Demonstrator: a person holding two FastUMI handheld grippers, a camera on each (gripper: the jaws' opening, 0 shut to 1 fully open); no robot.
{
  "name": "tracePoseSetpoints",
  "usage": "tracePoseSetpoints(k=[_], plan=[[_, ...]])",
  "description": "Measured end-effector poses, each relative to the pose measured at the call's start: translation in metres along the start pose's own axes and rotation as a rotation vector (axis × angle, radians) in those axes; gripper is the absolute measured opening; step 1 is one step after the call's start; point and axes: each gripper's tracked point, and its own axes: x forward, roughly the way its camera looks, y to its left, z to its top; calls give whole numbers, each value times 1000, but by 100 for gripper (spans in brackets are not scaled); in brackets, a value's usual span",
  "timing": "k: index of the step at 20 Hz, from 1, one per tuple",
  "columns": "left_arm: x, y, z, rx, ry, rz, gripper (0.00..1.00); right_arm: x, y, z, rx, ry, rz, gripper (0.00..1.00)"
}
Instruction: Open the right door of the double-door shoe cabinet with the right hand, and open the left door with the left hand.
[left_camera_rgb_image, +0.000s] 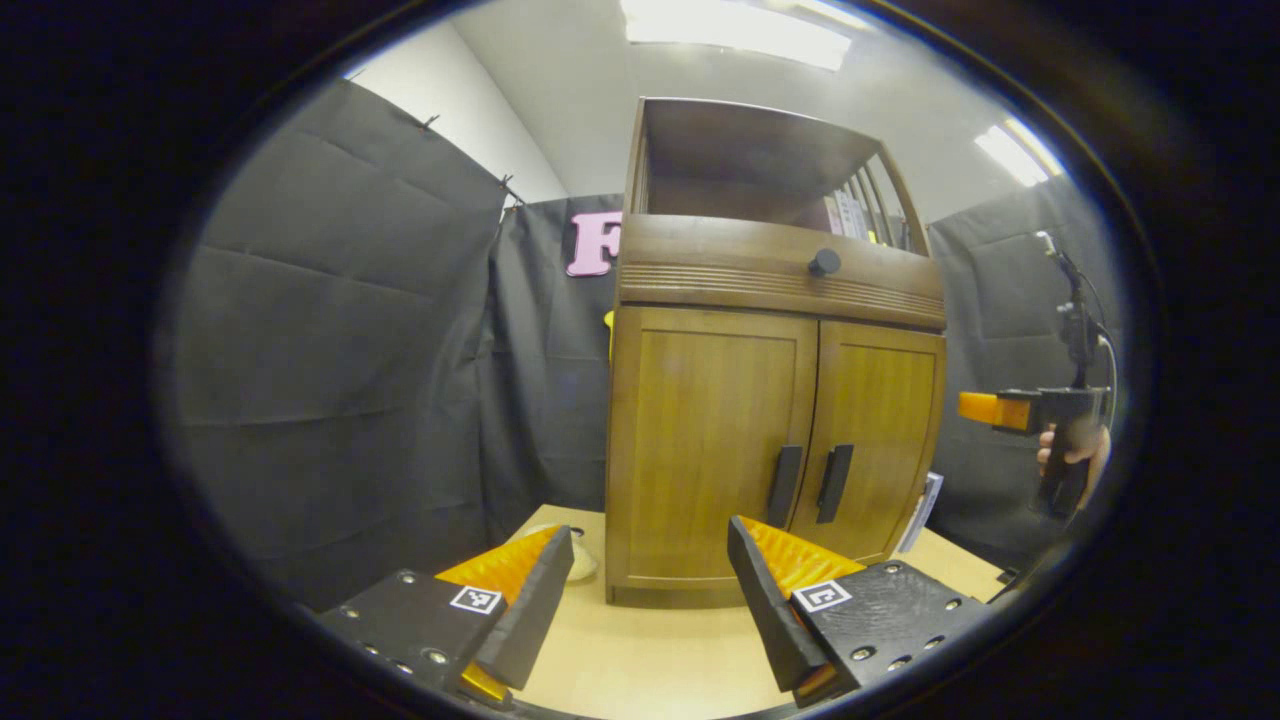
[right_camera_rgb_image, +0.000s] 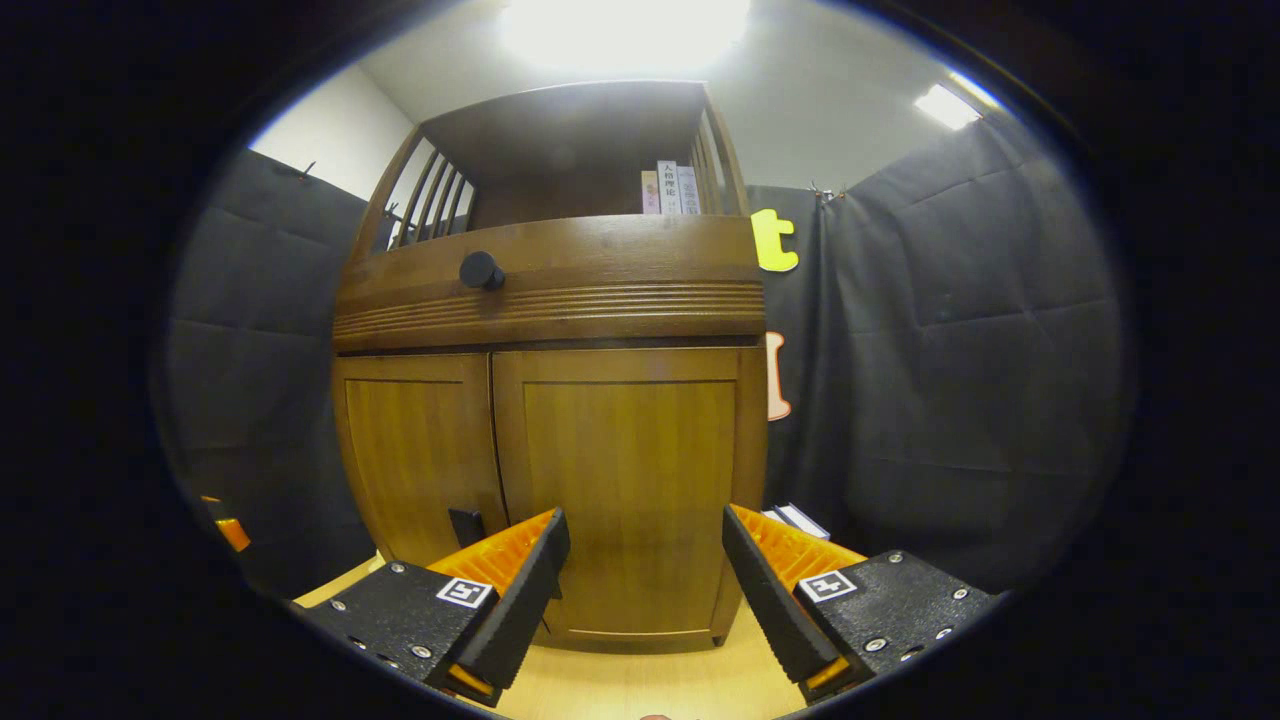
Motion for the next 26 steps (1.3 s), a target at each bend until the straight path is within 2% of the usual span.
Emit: tracePoseSetpoints(k=[5,6,8,10,11,13,14,15,16,18,19,20,21,22,23,24,26], plan=[[-22,16,-12,-18,10,17,89,34,38,-11,22,22,62,95],[-26,19,-14,-24,12,24,89,41,46,-17,30,33,77,92],[-28,22,-16,-31,13,45,89,55,60,-30,37,62,96,95],[-29,26,-16,-31,14,60,89,68,66,-49,35,96,92,95],[-30,29,-18,-28,18,66,89,75,69,-56,34,110,88,92],[-30,36,-20,-21,30,81,89,84,74,-70,37,138,85,95],[-30,41,-23,-19,38,87,89,89,76,-77,38,152,83,92],[-29,44,-27,-18,48,93,89,93,76,-83,37,163,81,95],[-27,48,-30,-17,59,99,89,98,78,-90,35,176,78,92],[-25,50,-36,-18,74,110,89,107,81,-101,32,195,75,91],[-22,51,-41,-24,80,113,89,111,82,-105,30,204,74,91],[-19,51,-43,-32,86,113,89,114,83,-110,26,215,71,95],[-16,50,-46,-40,91,112,89,117,84,-112,25,224,69,95],[-14,50,-47,-45,93,112,89,117,84,-110,24,229,68,91],[-13,49,-48,-48,94,113,89,119,84,-111,21,235,65,95],[-13,50,-48,-50,95,115,89,118,85,-111,22,244,61,91],[-10,50,-55,-50,115,115,89,118,84,-110,27,257,55,91]])
